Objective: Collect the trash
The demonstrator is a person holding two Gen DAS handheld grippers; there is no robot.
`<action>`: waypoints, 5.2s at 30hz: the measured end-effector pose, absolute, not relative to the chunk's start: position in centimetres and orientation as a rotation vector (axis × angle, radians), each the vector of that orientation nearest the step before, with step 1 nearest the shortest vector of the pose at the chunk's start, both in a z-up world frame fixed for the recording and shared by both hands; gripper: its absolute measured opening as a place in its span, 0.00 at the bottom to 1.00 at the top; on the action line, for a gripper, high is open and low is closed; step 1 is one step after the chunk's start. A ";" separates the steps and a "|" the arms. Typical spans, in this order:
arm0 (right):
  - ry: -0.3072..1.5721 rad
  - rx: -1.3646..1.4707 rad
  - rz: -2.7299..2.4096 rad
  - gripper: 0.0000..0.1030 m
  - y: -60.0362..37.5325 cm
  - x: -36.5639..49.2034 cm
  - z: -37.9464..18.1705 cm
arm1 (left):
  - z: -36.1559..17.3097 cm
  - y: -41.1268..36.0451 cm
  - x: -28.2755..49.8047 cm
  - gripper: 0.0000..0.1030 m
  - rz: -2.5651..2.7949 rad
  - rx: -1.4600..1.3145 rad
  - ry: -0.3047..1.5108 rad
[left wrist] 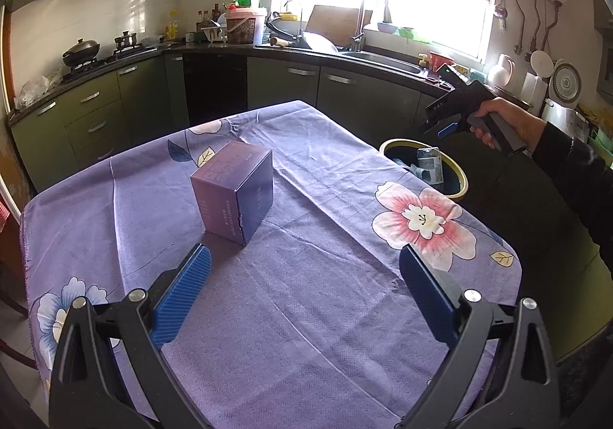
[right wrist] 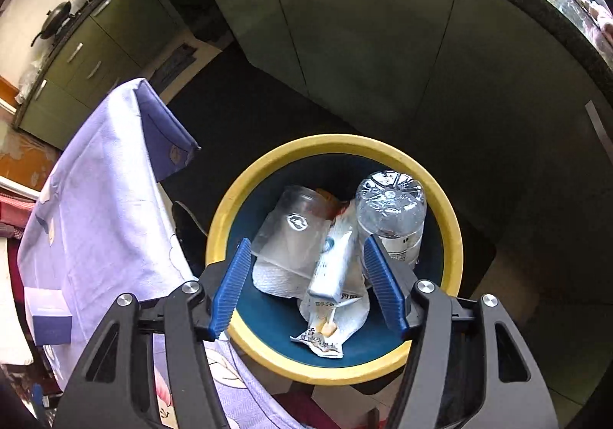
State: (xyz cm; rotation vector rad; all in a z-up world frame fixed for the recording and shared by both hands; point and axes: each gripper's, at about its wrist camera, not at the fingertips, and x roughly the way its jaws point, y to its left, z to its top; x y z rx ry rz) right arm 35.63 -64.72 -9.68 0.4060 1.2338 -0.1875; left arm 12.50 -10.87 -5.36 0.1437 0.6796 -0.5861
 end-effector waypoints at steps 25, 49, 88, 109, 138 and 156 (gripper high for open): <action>1.002 0.371 0.164 0.68 -51.9 20.3 -6.8 | -9.3 -10.1 25.5 0.91 -0.683 0.215 0.795; 1.037 0.393 0.174 0.69 -51.4 20.4 -8.8 | -10.5 -12.4 26.7 0.50 -0.679 0.275 0.801; 0.931 0.549 0.001 0.70 -63.9 10.9 -11.5 | -5.2 -36.6 22.2 0.86 -0.905 0.294 0.750; 0.767 0.300 0.133 0.88 -51.9 6.8 -6.2 | -1.0 -7.9 4.5 0.93 -0.190 -0.021 0.535; 0.522 0.049 0.021 0.95 -46.3 -2.4 -0.1 | 0.7 -3.2 -5.3 0.93 -0.041 -0.062 0.452; 0.530 0.051 0.022 0.95 -46.5 -2.1 -0.6 | 0.6 -4.0 -5.1 0.93 -0.051 -0.029 0.453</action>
